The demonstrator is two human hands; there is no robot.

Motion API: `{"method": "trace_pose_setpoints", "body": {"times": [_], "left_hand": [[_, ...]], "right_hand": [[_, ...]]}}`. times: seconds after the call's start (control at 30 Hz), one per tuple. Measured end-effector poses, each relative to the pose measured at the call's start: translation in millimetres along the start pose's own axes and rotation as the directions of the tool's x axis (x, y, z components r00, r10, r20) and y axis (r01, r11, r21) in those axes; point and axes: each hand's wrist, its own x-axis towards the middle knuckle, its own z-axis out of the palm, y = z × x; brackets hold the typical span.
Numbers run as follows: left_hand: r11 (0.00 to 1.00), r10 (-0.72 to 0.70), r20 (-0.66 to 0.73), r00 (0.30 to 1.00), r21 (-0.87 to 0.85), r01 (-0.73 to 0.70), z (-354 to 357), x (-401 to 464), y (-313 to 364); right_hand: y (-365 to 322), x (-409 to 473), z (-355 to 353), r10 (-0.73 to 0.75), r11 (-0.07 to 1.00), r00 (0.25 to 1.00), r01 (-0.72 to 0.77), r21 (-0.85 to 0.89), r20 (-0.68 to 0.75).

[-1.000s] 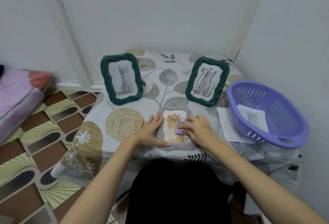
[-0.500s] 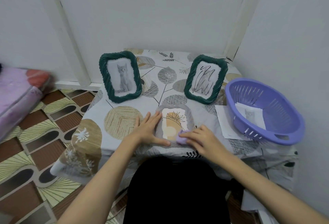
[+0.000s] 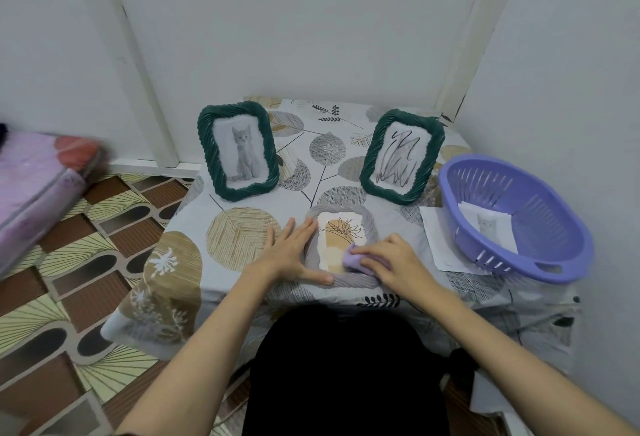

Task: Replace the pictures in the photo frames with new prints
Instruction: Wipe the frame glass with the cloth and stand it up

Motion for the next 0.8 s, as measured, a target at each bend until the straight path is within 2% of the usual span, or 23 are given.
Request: {"method": "trace_pose_setpoints", "body": {"times": [0.07, 0.2, 0.3, 0.4, 0.5, 0.57, 0.7, 0.8], "left_hand": [[1.0, 0.006, -0.001, 1.0, 0.024, -0.006, -1, 0, -1], [0.998, 0.017, -0.004, 1.0, 0.062, -0.017, -1, -1, -3], [0.998, 0.011, 0.003, 1.0, 0.07, -0.012, 0, 1, -3], [0.998, 0.008, 0.001, 1.0, 0.06, -0.008, 1, 2, -3], [0.998, 0.012, -0.004, 1.0, 0.059, -0.012, 2, 1, -5], [0.998, 0.016, -0.001, 1.0, 0.057, -0.016, 2, 2, -6], [0.997, 0.03, 0.003, 1.0, 0.064, -0.03, 3, 2, -7], [0.996, 0.063, -0.002, 0.998, 0.06, -0.063, 3, 3, -5]], "right_hand": [[-14, 1, 8, 0.041, 0.998, 0.999, -0.042, 0.053, 0.011], [-9, -10, 7, -0.047, 0.999, 0.994, 0.044, 0.027, 0.101], [5, 3, -9, 0.04, 0.998, 0.997, -0.037, -0.048, 0.065], [-12, 16, 0, 0.064, 0.998, 0.998, -0.064, -0.001, 0.025], [-24, -1, 14, -0.055, 0.997, 0.993, 0.049, 0.061, 0.103], [-13, -8, 6, -0.086, 0.996, 0.987, 0.082, 0.036, 0.137], [10, 14, -8, 0.077, 0.995, 0.995, -0.074, -0.068, 0.056], [6, 34, -1, 0.123, 0.991, 0.989, -0.127, 0.046, 0.08]]}}
